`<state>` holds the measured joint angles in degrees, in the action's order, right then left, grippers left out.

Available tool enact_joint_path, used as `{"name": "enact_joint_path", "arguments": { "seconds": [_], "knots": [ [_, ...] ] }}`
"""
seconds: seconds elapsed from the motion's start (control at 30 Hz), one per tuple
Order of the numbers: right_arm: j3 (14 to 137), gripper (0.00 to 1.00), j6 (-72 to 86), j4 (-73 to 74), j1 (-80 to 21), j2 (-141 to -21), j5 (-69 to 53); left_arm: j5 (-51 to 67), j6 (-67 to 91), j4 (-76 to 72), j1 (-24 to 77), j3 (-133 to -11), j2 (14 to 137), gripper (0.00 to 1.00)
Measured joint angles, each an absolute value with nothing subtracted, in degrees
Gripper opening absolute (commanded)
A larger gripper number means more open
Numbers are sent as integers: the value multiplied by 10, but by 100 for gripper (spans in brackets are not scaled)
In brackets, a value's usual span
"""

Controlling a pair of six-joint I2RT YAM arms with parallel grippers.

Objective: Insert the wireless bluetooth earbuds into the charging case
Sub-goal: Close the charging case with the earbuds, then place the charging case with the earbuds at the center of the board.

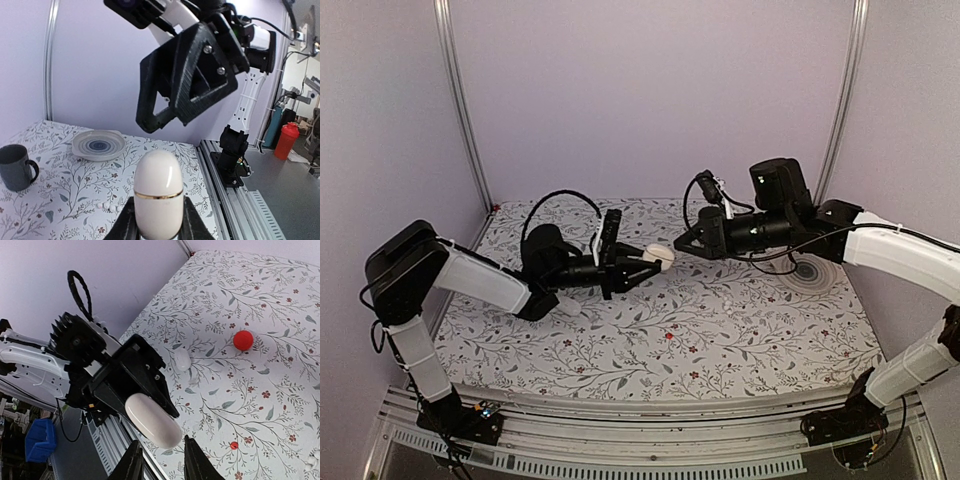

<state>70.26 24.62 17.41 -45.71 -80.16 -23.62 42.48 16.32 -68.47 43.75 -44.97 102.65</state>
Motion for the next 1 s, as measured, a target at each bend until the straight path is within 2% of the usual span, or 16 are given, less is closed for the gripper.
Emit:
{"name": "enact_joint_path", "arguments": {
  "seconds": [0.3, 0.67, 0.83, 1.0],
  "knots": [
    [606, 32, 279, 200, -385, -800, -170, 385, 268, -441, 429, -561, 1067, 0],
    [571, 32, 290, 180, -381, -801, -156, 360, 431, -301, 429, -614, 1205, 2],
    [564, 33, 291, 173, -381, -801, -156, 352, 478, -260, 429, -647, 1235, 16],
    [557, 38, 291, 165, -381, -801, -156, 338, 496, -230, 428, -652, 1236, 29]
  ]
}}
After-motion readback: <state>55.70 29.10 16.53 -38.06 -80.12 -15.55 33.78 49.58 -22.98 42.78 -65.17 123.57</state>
